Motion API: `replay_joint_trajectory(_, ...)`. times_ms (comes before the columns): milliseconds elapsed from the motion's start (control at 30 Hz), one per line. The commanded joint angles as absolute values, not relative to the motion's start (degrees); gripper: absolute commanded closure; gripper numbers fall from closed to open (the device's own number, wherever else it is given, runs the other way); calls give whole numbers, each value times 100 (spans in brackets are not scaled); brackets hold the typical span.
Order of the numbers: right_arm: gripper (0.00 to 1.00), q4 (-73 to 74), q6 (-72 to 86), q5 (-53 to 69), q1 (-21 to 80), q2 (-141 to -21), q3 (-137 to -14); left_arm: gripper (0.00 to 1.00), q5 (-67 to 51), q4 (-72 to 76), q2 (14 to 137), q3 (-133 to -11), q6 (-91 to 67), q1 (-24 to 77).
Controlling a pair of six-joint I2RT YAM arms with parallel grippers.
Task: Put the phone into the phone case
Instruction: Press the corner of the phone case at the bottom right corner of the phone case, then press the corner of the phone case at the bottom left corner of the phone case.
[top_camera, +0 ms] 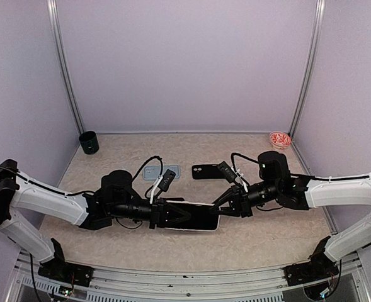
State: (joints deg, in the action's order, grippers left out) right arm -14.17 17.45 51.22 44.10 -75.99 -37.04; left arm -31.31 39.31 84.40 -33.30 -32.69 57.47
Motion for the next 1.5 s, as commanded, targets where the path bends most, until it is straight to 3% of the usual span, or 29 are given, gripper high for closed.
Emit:
replay_joint_trajectory(0, 100, -1337, 1639, 4728, 4437, -7491, -3845, 96, -3169, 4350, 8481, -3599, -3312, 5804)
replay_joint_trajectory(133, 98, -1340, 1642, 4710, 4438, -7471, -3828, 96, -3155, 4342, 8481, -3604, -3309, 5793)
replay_joint_trajectory(400, 62, -1339, 1633, 4675, 4438, -7269, -3768, 100, -3013, 4425, 8367, -3520, -3269, 5796)
replay_joint_trajectory(867, 28, -1765, 1806, 4889, 4437, -7088, -3458, 100, -2624, 4880, 7846, -3201, -3256, 5792)
replay_joint_trajectory(1100, 27, -2108, 2070, 5195, 4433, -7293, -3416, 100, -2540, 4896, 7796, -3204, -3253, 5795)
replay_joint_trajectory(1467, 42, -2368, 2331, 5430, 4447, -7584, -3466, 100, -2356, 4913, 7570, -3130, -3199, 5800)
